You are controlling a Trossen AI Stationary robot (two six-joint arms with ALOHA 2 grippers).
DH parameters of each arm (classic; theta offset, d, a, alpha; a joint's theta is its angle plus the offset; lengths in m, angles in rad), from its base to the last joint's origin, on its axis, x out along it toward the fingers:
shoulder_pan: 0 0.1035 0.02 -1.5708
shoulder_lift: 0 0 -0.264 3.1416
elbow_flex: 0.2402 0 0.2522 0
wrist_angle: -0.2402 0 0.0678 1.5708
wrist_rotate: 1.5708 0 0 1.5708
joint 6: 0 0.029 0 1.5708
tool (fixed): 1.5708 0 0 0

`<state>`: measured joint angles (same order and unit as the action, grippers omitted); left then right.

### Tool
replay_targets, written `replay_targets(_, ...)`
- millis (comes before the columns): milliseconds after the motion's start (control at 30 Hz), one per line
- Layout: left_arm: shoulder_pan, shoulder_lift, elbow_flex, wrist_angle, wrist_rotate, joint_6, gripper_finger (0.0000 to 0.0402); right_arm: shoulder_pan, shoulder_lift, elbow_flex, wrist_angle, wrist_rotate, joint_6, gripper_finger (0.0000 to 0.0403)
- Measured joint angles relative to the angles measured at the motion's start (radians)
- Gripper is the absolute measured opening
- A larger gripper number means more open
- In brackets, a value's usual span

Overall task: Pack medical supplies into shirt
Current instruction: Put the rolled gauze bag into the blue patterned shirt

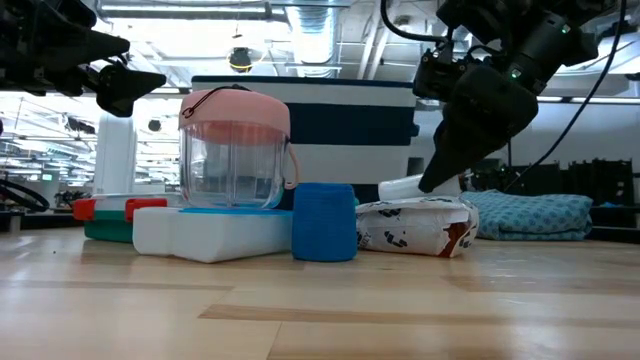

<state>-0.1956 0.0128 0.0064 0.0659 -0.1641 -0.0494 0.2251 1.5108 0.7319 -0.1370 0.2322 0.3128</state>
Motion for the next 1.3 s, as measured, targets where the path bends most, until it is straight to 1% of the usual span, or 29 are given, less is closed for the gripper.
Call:
replay_targets(200,0.0,0.0,0.0,0.0,0.0,0.0,0.0334,0.001,0.0,0.0,0.002,0.003,0.001,0.0299)
replay_targets(367,0.0,0.0,0.0,0.0,0.0,0.0,0.0334,0.0,0.0,0.0,0.003,-0.019,0.008,0.027)
replay_targets(533,0.0,0.0,0.0,0.0,0.0,0.0,0.0334,0.008,0.0,0.0,0.003,-0.025,0.009,0.0221)
replay_targets(867,0.0,0.0,0.0,0.0,0.0,0.0,0.0334,0.01,0.0,0.0,0.003,-0.026,0.021,0.0097)
replay_targets(967,0.0,0.0,0.0,0.0,0.0,0.0,0.0334,0.01,0.0,0.0,0.011,-0.026,0.026,0.0072)
replay_targets(1133,0.0,0.0,0.0,0.0,0.0,0.0,0.0334,0.01,0.0,0.045,0.007,-0.036,0.018,0.0061)
replay_targets(1300,0.0,0.0,0.0,0.0,0.0,0.0,0.0334,-0.007,0.0,0.161,-0.085,-0.032,-0.078,0.0062)
